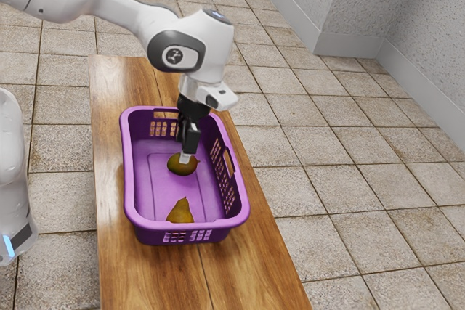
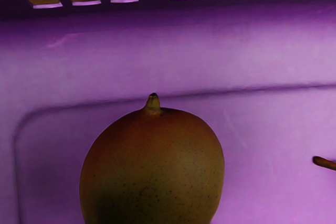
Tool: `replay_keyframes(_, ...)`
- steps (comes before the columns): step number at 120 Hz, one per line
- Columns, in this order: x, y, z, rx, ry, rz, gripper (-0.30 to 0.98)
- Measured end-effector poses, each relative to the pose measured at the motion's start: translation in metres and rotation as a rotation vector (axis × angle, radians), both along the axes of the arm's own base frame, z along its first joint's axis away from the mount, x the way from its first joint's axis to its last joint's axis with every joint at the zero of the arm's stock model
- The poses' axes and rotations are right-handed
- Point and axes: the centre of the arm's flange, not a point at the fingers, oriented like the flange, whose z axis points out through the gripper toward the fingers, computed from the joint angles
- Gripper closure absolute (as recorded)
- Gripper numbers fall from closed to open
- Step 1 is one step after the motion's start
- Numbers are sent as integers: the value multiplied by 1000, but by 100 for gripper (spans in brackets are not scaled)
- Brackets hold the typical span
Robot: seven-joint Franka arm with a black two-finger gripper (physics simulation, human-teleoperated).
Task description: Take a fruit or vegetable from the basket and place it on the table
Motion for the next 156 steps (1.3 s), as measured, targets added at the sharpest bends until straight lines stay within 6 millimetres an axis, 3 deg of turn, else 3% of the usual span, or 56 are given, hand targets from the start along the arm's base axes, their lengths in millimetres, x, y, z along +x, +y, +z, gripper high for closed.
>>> replay_keyframes(20,-1,0,-6,-1,-3,-1,3)
replay_keyframes(42,-1,-14,-8,-7,-9,-22,3)
replay_keyframes(92,-3,-12,-31,-9,-10,-13,5)
replay_keyframes(107,-3,-11,-35,-8,-12,-10,12)
replay_keyframes(139,-1,-7,-36,-3,-16,2,42)
replay_keyframes(156,0,-6,-36,5,-20,18,47)
